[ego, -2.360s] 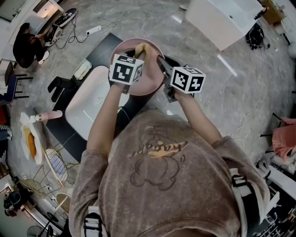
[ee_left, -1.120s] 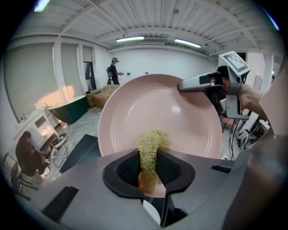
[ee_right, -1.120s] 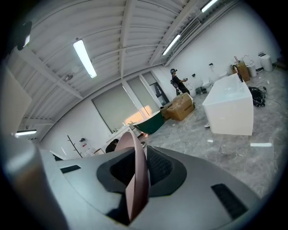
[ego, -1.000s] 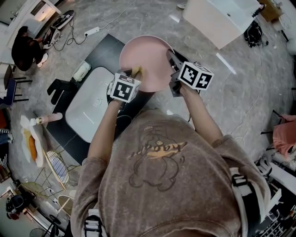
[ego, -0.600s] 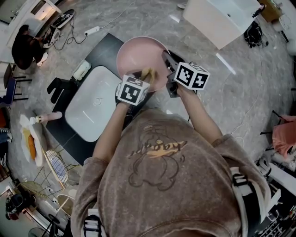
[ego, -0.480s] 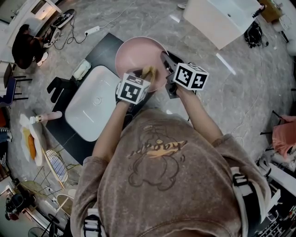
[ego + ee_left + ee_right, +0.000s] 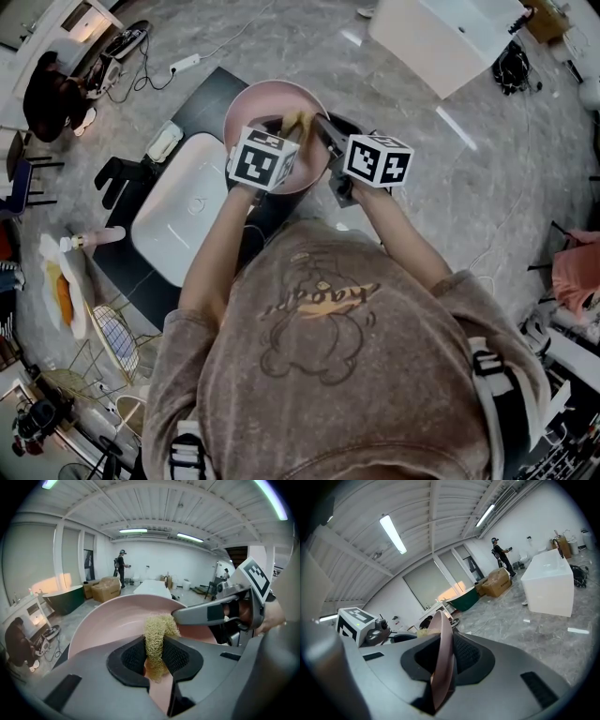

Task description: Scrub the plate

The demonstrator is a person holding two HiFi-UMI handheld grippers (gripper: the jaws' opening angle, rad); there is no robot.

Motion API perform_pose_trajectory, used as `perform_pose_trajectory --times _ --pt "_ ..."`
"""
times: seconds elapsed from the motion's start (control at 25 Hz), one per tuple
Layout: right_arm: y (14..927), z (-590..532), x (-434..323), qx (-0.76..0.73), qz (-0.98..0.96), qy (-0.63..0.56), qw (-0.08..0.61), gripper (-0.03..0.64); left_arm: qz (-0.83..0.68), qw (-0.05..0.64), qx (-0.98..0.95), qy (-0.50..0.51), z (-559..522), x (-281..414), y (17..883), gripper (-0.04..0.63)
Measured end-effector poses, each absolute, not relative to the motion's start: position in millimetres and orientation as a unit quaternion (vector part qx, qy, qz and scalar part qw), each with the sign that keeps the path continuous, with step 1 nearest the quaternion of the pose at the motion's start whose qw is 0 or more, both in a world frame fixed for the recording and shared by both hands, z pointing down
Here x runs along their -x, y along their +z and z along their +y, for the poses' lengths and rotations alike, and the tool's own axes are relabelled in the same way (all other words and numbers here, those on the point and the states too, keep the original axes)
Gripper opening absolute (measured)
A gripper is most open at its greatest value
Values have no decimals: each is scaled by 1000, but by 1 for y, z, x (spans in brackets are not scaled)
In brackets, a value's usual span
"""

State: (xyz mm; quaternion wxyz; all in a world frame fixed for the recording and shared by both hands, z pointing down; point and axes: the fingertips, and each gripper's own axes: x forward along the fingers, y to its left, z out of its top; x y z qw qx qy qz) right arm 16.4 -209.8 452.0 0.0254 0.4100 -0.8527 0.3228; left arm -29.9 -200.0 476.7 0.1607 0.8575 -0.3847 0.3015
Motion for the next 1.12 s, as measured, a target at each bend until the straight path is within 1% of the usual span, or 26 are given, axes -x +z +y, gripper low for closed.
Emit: perform_pose_trajectory --times 0.2,0.56,0.92,1.12 --pt "458 -200 -13 -393 -857 331 36 56 -396 160 -854 297 -216 39 468 80" --pt "459 -197 -15 -386 -856 341 35 54 -424 155 -835 315 -235 78 467 80" --pt "456 -199 -24 -385 -857 341 30 55 -446 156 -812 343 -229 115 485 80" --pt "454 -204 -33 -394 -849 351 18 55 -449 168 -807 344 -219 122 494 80"
